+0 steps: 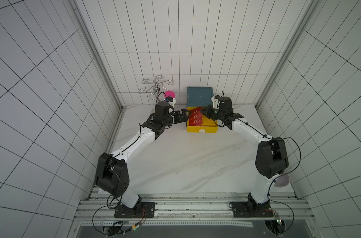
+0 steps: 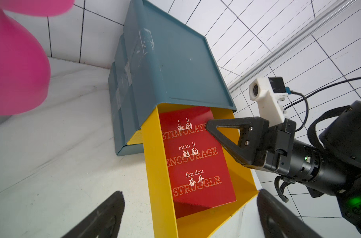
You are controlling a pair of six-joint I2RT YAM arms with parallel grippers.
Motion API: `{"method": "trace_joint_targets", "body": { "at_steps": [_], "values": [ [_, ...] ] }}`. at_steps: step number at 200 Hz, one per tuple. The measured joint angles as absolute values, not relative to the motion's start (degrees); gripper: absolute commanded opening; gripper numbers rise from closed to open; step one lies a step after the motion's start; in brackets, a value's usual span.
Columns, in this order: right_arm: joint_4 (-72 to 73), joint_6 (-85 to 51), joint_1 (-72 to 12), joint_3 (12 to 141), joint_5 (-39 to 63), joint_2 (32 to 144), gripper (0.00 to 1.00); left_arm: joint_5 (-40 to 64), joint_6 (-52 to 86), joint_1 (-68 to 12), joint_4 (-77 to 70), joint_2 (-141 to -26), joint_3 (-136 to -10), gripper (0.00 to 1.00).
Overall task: Take the postcards out of the drawer
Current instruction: Pick up the postcard from the drawer.
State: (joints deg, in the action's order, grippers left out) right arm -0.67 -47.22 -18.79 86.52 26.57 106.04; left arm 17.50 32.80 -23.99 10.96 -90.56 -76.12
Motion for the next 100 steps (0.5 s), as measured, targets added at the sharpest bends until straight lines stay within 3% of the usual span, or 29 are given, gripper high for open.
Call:
{"method": "trace_joint_targets", "body": {
  "at_steps": [73, 100],
  "values": [
    [-0.7, -50.8, -16.3, 86.3, 33.4, 97.8, 0.00, 16.8, 33.2, -17.9, 11.0, -83.2, -71.0, 0.99],
    [4.3, -53.6, -15.4, 83.4, 38.6, 92.4, 0.00, 22.7, 32.7, -16.4, 9.7, -80.8, -68.2, 0.98]
  ]
}}
